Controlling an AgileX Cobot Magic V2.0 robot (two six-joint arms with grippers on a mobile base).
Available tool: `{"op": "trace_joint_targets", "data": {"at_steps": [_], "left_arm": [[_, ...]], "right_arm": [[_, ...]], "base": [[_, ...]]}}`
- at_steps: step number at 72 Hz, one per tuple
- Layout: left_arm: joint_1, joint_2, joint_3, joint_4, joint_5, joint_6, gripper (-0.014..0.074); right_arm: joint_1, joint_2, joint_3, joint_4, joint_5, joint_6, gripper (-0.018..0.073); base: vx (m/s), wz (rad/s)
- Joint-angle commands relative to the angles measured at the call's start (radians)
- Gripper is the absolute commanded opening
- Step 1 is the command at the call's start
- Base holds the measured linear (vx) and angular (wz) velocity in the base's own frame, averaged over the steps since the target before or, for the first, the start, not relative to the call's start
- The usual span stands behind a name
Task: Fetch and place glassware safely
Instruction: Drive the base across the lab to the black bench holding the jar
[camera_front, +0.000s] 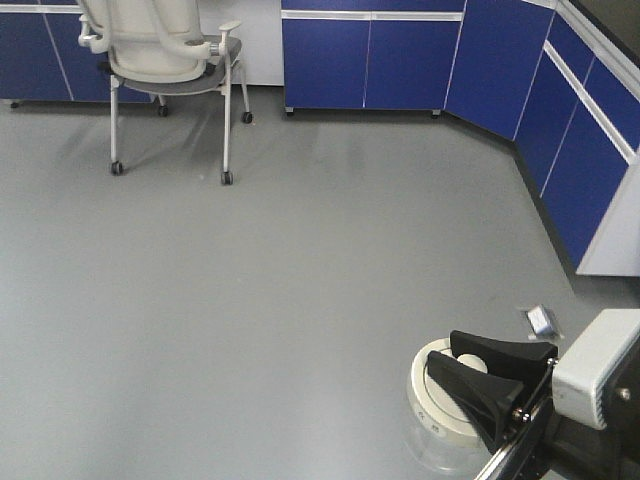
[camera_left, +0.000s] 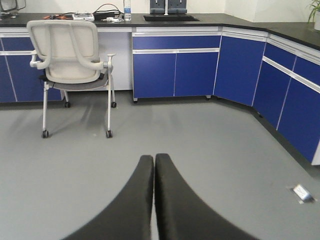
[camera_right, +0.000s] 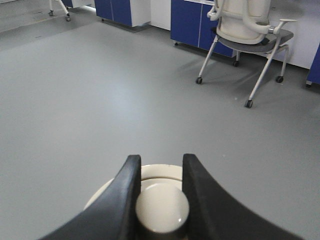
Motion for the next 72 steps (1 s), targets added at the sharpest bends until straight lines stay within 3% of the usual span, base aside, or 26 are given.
{"op": "trace_joint_targets", "data": {"at_steps": [1, 51, 72], "left_arm": [[-0.003, 0.008, -0.027, -0.012, -0.075, 0.002, -0.0007], [-0.003, 0.01, -0.027, -0.012, -0.075, 0.002, -0.0007], [-0.003, 0.009, -0.027, -0.012, -0.075, 0.002, -0.0007]], "right_arm": [[-0.001, -0.006, -0.033, -0.005, -0.1, -0.003, -0.0001], [-0.001, 0.027, -0.033, -0.005, -0.1, -0.003, -0.0001], [-0.001, 0.079, -0.033, -0.005, -0.097, -0.003, -0.0001]], "base": [[0.82, -0.06], [0.75, 0.01], [0.59, -0.44]]}}
